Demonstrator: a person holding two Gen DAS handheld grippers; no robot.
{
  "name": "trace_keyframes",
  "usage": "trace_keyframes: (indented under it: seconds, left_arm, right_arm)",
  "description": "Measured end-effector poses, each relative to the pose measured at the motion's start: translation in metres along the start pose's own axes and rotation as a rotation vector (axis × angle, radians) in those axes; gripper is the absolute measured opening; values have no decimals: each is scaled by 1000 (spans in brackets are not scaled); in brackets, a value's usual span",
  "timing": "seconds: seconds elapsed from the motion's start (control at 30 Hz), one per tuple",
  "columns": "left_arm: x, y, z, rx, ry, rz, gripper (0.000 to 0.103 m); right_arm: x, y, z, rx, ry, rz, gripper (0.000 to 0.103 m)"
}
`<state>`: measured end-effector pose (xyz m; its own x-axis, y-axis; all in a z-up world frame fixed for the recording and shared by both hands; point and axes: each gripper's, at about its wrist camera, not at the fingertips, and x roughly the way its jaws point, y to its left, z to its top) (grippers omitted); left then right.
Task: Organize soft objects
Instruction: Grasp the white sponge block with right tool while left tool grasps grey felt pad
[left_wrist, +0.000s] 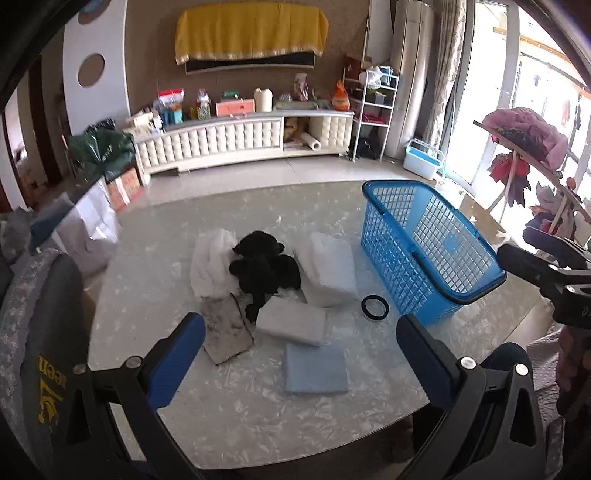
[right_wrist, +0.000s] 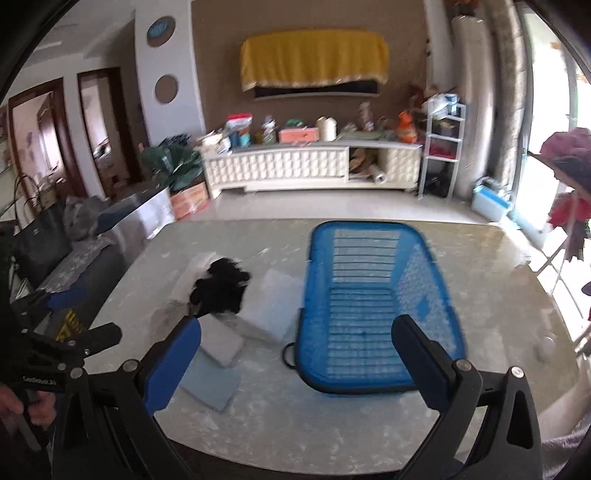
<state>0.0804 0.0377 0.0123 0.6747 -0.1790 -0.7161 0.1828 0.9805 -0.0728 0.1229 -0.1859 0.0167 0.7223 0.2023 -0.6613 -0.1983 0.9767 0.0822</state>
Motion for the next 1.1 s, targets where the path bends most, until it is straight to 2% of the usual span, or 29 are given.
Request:
trace_keyframes:
  seconds: [0.17, 0.33, 0.6, 0.7, 0.9, 1.0, 1.1]
  left_arm:
    - [21, 32, 8, -41, 72, 15, 103]
    - [40, 63, 13, -48, 124, 43, 103]
    - [71, 96, 1, -28, 207, 41, 103]
    - [85, 106, -7, -19, 243, 26, 103]
    - [114, 116, -17, 20, 310, 25, 103]
    - [128, 121, -22, 3, 338, 21, 103]
    - [143, 125, -28, -6, 371, 8, 103]
  right_arm:
    - [28, 21, 9, -30, 67, 72, 103]
    - [58, 38, 17, -68, 143, 105, 103]
    - [92, 72, 14, -165, 242, 192, 103]
    - [109, 79, 8, -212, 299, 212, 93]
    - [129, 89, -7, -274, 369, 252, 90]
    - [141, 89, -12, -271, 406, 271, 84]
    - [153, 88, -17, -278, 439, 276, 84]
